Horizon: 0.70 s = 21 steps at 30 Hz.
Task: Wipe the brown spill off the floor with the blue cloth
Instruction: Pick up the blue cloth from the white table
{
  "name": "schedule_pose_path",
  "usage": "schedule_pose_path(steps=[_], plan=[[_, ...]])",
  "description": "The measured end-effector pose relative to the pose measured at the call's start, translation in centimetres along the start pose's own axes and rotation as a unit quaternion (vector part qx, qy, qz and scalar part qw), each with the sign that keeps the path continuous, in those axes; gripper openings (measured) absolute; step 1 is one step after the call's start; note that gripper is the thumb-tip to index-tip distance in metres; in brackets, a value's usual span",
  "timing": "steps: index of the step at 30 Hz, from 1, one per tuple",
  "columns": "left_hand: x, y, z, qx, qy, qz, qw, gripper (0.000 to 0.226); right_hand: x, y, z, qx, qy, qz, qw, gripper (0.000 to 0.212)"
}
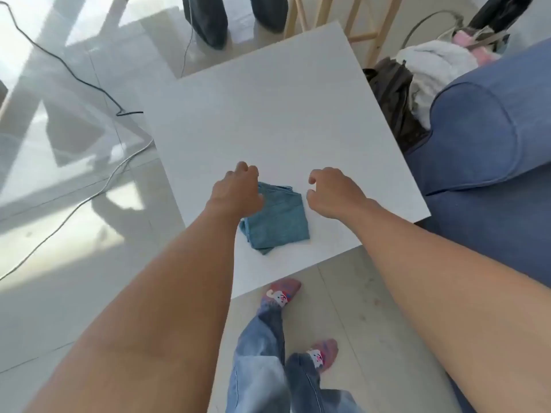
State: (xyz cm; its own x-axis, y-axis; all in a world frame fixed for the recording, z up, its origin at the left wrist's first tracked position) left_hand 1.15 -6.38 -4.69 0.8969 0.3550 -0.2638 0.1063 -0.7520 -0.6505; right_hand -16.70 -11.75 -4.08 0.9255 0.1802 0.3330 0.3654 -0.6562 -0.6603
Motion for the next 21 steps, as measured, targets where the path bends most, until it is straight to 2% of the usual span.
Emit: schedule_pose_path(steps=[4, 7, 10, 14, 17, 21], plan=[[1.1, 1.8, 3.5, -0.022, 0.0, -0.014, 1.0, 0.058, -0.1, 2.6, 4.2, 0.005, 0.027, -0.014, 1.0, 0.04], [1.5, 2.7, 4.5, -0.054, -0.033, -0.015, 0.998, 0.057, 0.2, 3.4, 6.1, -0.023, 0.025, -0.033, 0.999, 0.037], [2.1, 3.0, 5.3, -0.062, -0.08, -0.004, 0.995, 0.042, 0.6, 3.9, 6.6, -0.048, 0.021, -0.034, 0.998, 0.033], [2.3, 2.7, 5.4, -0.054, -0.11, 0.038, 0.992, 0.011, 0.9, 4.3, 7.1, -0.046, 0.044, -0.028, 0.998, 0.015], [1.9, 2.3, 5.0, -0.046, -0.166, 0.065, 0.983, 0.008, 0.1, 3.5, 6.8, -0.059, 0.12, -0.029, 0.991, 0.007], [-0.5, 2.4, 3.6, -0.015, -0.268, 0.077, 0.96, 0.009, -2.2, 0.9, 5.4, -0.08, 0.274, -0.016, 0.958, 0.007]])
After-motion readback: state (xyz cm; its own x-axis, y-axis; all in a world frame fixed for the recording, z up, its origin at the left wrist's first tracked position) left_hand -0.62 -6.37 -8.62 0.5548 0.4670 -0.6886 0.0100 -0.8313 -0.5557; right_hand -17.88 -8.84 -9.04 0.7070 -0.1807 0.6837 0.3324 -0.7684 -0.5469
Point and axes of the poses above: each hand's wrist, its own y-axis towards the middle knuckle, its own z-axis out of the palm, x = y × z, the point moved 8 cm from there along y, towards the middle knuckle, and after that the axes turned 5 degrees about x, right-handed, at the moved point
